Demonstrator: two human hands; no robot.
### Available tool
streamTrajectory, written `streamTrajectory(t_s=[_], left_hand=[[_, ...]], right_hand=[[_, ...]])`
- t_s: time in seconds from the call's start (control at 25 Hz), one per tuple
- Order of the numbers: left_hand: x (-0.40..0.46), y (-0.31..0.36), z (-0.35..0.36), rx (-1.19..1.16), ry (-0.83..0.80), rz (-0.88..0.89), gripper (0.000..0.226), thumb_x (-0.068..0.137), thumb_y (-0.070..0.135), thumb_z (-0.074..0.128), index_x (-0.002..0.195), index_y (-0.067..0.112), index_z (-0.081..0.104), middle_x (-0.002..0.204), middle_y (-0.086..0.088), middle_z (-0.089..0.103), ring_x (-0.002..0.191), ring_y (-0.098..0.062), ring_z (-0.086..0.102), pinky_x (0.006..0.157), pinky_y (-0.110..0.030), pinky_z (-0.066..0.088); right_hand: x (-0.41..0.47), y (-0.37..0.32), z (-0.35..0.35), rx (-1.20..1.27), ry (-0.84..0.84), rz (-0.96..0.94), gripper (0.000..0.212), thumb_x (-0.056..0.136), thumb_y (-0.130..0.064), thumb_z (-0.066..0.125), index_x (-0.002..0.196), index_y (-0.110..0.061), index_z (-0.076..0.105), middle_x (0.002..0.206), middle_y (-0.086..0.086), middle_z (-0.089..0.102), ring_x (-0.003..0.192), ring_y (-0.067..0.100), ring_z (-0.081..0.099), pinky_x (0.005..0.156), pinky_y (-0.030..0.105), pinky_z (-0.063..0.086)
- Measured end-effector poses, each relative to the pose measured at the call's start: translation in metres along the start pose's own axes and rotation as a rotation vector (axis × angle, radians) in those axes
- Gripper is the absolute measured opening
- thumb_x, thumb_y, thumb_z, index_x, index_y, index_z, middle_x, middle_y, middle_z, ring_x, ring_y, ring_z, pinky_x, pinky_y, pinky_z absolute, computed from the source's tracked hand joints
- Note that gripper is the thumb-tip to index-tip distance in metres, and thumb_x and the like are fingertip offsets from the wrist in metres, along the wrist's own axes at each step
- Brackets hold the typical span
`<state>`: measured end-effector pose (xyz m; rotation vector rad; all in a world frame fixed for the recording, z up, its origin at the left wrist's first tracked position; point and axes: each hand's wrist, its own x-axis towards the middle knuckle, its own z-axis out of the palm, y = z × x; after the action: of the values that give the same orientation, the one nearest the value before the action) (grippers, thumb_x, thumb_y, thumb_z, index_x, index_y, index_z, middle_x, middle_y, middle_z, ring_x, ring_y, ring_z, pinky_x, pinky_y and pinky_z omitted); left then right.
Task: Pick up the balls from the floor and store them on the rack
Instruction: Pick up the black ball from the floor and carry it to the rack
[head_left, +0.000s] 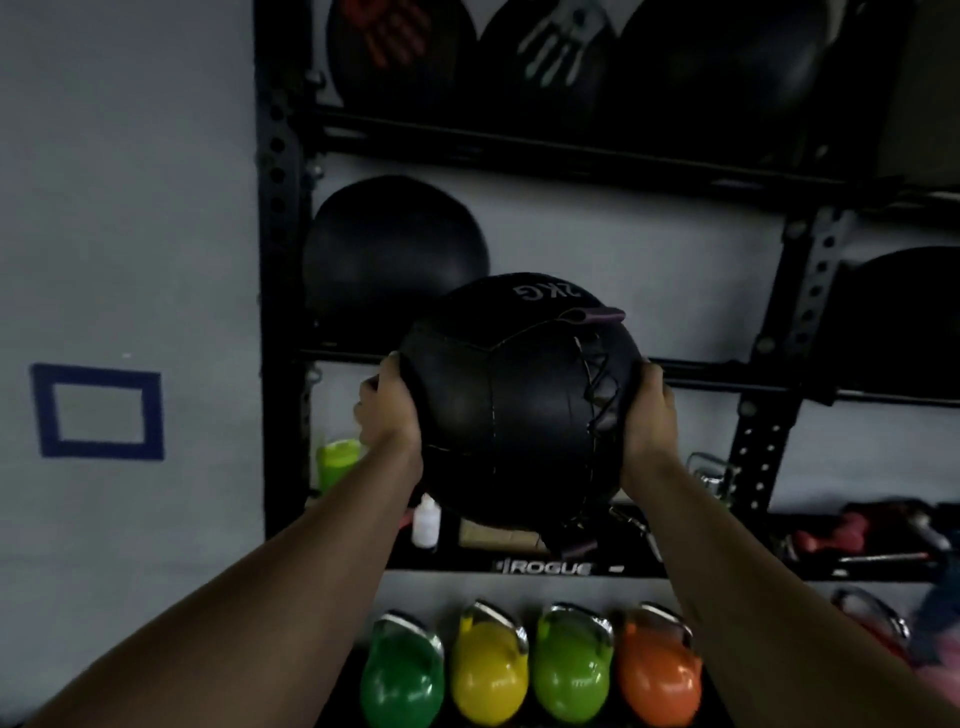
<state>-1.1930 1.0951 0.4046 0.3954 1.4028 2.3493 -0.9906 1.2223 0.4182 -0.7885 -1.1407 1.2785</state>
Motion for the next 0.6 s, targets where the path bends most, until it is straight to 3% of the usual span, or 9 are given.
streamTrajectory(t_s=[0.12, 0.28, 0.48, 0.6], left_hand=[[-0.014, -0.001, 0.057, -0.026, -0.096, 0.135, 0.087, 0.068, 0.08, 0.059, 0.137, 0.026, 0.064, 0.145, -0.009, 0.064, 0.135, -0.035, 0.059, 0.12, -0.053, 0.043], [-0.006, 0.007, 0.11, -0.021, -0.26, 0.232, 0.094, 0.06, 0.082, 0.074, 0.136, 0.028, 0.063, 0.136, -0.003, 0.07, 0.126, -0.026, 0.067, 0.113, -0.049, 0.051], [0.055, 0.029, 0.165, 0.099, -0.407, 0.36, 0.127, 0.042, 0.088, 0.083, 0.153, 0.039, 0.045, 0.156, 0.0, 0.051, 0.137, -0.026, 0.058, 0.114, -0.051, 0.051], [0.102, 0.037, 0.196, 0.113, -0.427, 0.42, 0.133, 0.035, 0.09, 0.082, 0.15, 0.036, 0.042, 0.153, 0.001, 0.05, 0.133, -0.022, 0.059, 0.111, -0.045, 0.053]], right_hand=[[0.035, -0.024, -0.032, 0.056, 0.026, -0.039, 0.078, 0.07, -0.067, 0.048, 0.132, -0.021, 0.06, 0.128, 0.012, 0.066, 0.115, 0.036, 0.065, 0.106, 0.057, 0.051], [0.094, -0.039, -0.042, 0.129, -0.012, -0.018, 0.075, 0.073, -0.065, 0.051, 0.133, -0.022, 0.062, 0.129, 0.014, 0.068, 0.113, 0.037, 0.067, 0.104, 0.057, 0.053], [0.172, -0.056, -0.011, 0.175, -0.066, -0.095, 0.063, 0.087, -0.063, 0.05, 0.134, -0.022, 0.061, 0.126, 0.011, 0.07, 0.11, 0.033, 0.07, 0.099, 0.054, 0.057], [0.214, -0.06, 0.015, 0.157, -0.025, -0.133, 0.066, 0.084, -0.068, 0.05, 0.136, -0.027, 0.053, 0.128, 0.007, 0.066, 0.115, 0.032, 0.066, 0.103, 0.055, 0.053]])
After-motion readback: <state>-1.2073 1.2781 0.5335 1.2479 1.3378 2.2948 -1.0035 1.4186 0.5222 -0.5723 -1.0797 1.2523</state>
